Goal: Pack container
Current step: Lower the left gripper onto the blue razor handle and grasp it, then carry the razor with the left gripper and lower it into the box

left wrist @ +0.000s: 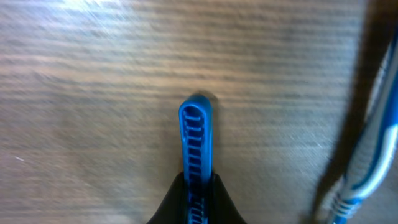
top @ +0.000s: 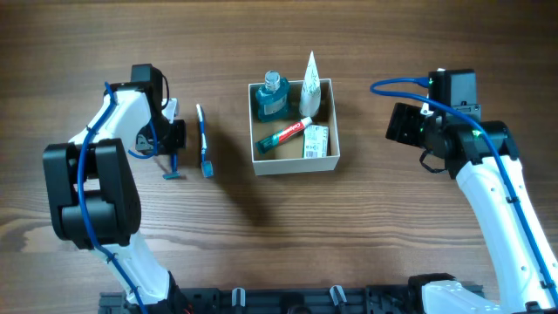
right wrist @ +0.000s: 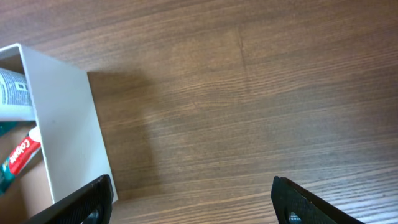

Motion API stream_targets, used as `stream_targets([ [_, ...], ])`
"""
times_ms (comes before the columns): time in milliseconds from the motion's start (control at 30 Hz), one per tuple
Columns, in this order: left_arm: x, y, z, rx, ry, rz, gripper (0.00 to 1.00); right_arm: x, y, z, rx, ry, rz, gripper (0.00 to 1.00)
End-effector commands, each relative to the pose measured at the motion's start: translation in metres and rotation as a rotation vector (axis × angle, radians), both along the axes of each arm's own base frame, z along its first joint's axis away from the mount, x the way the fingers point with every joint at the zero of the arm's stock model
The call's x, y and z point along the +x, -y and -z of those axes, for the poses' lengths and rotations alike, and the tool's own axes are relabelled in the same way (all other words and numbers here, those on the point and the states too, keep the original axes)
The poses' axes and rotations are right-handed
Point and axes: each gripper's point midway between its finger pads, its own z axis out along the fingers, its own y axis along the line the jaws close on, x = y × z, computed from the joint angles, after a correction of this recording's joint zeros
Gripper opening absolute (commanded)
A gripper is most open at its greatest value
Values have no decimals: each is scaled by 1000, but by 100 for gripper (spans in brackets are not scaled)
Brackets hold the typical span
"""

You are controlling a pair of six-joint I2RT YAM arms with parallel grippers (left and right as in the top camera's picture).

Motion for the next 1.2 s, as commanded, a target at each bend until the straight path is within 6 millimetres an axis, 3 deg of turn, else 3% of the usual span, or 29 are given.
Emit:
stream_targets([
  [0, 13, 16, -41, -88, 98, -19, 4, 2, 8, -13, 4, 54, 77, 83],
  [133, 17, 32, -104, -121, 243, 10, 4, -4, 27, -27, 78, 102, 241, 83],
  [300, 14, 70, -173, -136, 452, 128, 4, -15, 50, -20, 135, 57, 341, 83],
  [400, 6, 103, -202, -157, 547, 252, 4, -20, 60, -17, 151, 38, 370, 83],
  [500, -4, 143, -218, -181, 603, 398, 4, -22, 65, -17, 155, 33, 356, 83],
  [633, -25, 202, -215, -209, 610, 658, 4, -22, 65, -16, 153, 31, 348, 83],
  [833, -43, 265, -178, -227, 543, 897, 4, -23, 65, -16, 152, 25, 349, 83],
  [967, -38, 277, -151, -219, 494, 916, 4, -25, 65, -15, 147, 16, 341, 83],
  [1167, -21, 268, -123, -95, 465, 948, 4, -26, 65, -14, 134, 10, 320, 83],
])
